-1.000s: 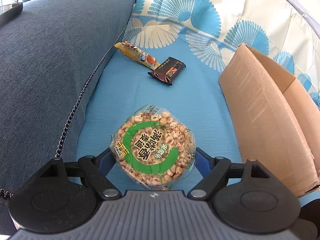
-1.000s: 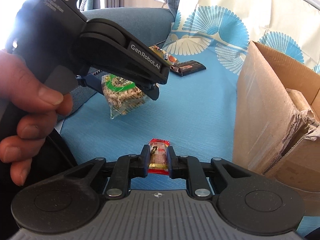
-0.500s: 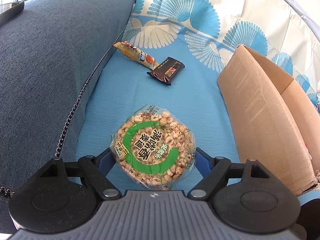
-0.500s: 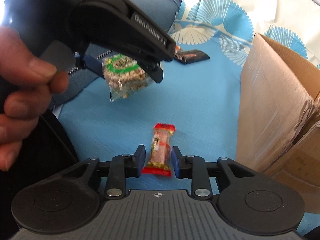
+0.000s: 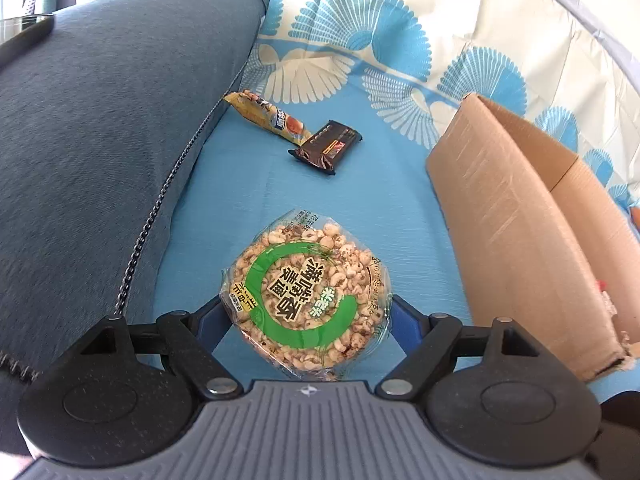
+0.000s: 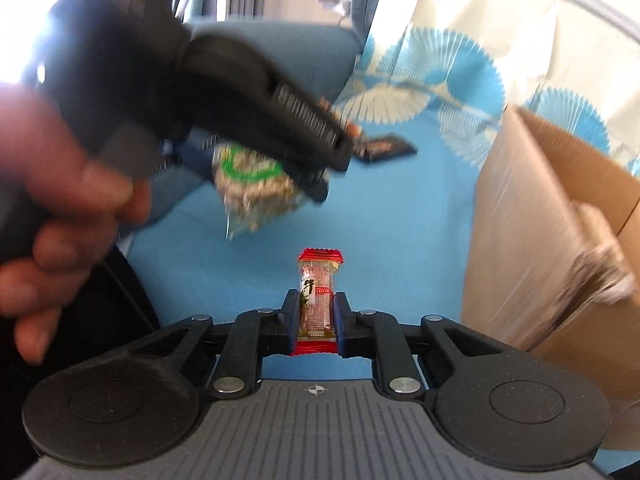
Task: Organize snacks
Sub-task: 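Carry the red bar and rice-cracker pack over the box with both tools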
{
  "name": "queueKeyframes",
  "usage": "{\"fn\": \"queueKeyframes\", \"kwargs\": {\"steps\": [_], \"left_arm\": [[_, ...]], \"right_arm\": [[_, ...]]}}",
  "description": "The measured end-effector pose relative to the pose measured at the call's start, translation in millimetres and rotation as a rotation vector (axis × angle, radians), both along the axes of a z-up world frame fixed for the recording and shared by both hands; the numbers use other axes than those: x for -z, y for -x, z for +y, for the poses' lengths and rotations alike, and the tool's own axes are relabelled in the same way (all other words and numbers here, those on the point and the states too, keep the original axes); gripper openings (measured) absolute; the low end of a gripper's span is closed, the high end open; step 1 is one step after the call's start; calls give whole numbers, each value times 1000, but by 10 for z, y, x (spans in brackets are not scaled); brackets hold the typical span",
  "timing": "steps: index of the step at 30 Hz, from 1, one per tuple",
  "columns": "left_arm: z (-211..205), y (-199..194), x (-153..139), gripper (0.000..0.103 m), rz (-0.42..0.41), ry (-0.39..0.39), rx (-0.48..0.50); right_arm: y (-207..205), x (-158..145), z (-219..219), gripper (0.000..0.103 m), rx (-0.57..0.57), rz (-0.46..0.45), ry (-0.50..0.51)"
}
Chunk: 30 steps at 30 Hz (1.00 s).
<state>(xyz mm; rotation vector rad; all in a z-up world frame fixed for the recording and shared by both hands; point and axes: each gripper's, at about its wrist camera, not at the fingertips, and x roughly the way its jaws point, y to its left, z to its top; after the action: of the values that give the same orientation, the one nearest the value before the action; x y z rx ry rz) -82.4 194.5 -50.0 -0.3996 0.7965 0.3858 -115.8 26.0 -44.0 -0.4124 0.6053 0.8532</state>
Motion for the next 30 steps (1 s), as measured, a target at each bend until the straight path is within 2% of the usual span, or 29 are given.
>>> {"fn": "queueKeyframes", "kwargs": {"steps": [10,16,20,22,26,30], "left_arm": [[-114,384,-218,86,-118,13,20],[-273,497,-321,86,-160,-20,74],[-328,552,-349,86,-178,-28,89],[-332,564,-352,86,-188,-31,87],[-348,602,-368,86,-200,-33,81],[-351,591,-360,86,-198,-32,84]], "right_arm": [[132,-626,-366,17,66,-123,-114],[134,-1201,-693,17,141,-243,-271],[14,-1484,-999,17,200,-269,-349],[-60,-1525,-1187,17,237,-270,-362],[-313,-1421,-1516,17,322,-263,-349],[-501,-1211,-1769,17,430,-198,-361]]}}
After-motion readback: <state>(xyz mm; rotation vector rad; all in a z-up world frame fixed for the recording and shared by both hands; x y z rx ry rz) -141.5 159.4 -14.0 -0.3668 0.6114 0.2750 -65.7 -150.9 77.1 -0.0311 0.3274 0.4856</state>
